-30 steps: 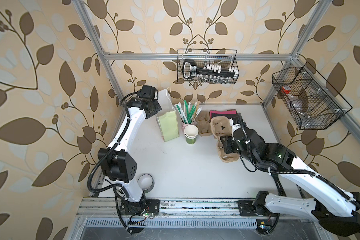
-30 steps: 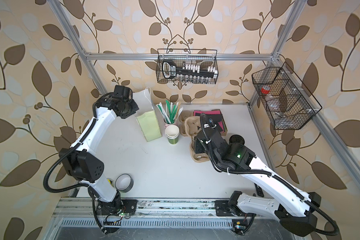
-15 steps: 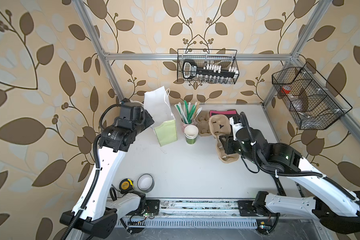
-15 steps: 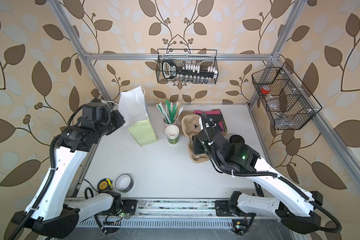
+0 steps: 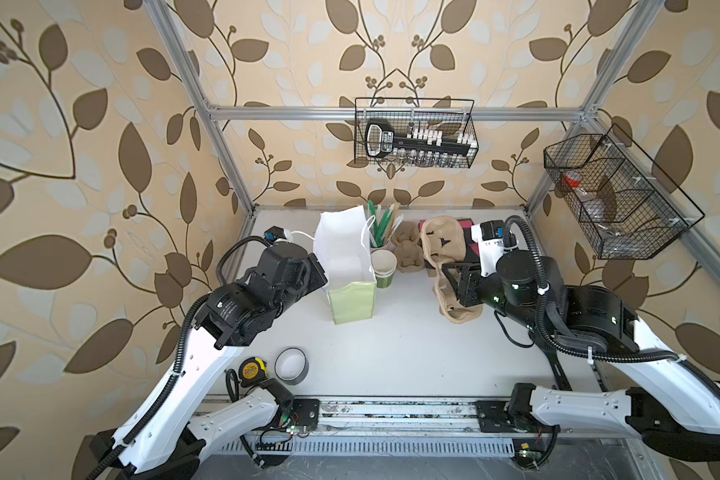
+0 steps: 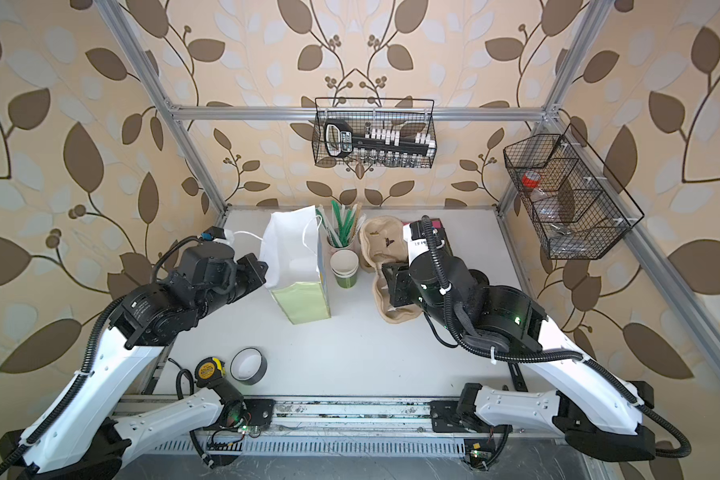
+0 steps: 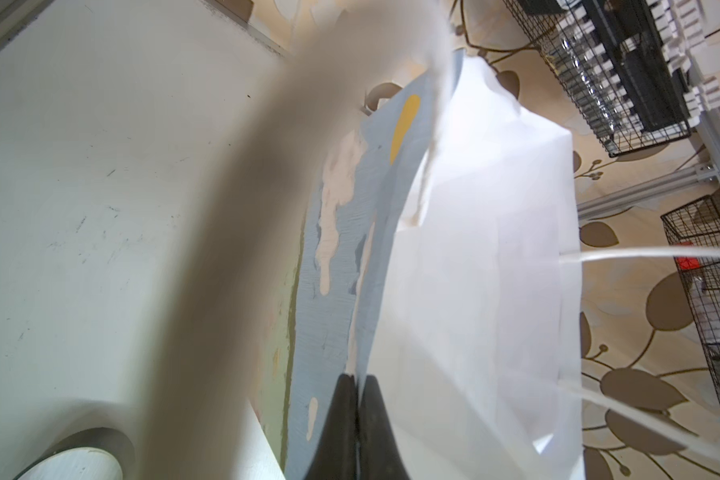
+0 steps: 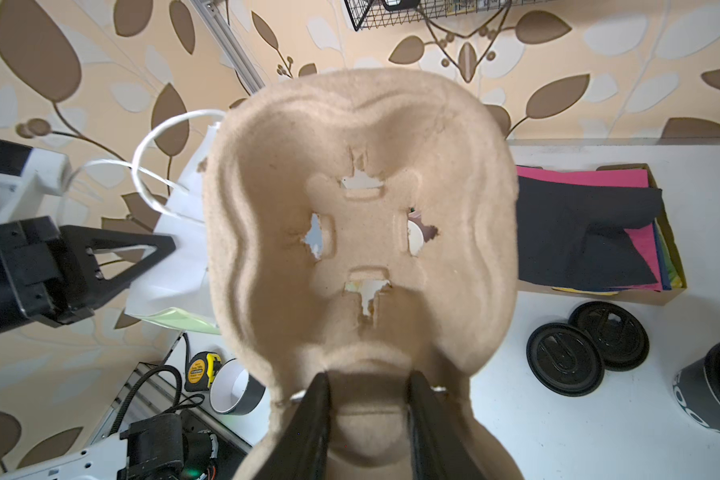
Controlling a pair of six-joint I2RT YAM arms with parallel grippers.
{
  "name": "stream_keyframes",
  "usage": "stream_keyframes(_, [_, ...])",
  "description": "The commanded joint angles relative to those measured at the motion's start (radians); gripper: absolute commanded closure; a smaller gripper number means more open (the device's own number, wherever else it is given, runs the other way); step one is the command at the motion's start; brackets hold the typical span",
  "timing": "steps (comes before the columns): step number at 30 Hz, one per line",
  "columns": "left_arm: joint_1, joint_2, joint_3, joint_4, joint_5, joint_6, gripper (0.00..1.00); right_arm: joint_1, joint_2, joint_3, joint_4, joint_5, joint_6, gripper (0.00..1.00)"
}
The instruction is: Pack the takeout coffee
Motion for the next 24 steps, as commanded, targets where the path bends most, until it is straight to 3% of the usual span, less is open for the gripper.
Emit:
stream_keyframes(1, [-0.091,-0.003,-0.001,0.009,-0.111,-0.087,1.0,0.017,-0.011,0.044,-0.023,0.014,0.017,0.68])
stream_keyframes(16, [-0.472,0.115,0.03,0.015,-0.38,-0.26,1.0,0.043,-0.036,0.157,-0.056,-0.017,0.03,0.68])
stream_keyframes(24, [-0.546,0.078,0.044,-0.014,-0.424,-0.322,1.0,0.044,-0.047,0.156,-0.054,-0.032,0.031,0.68])
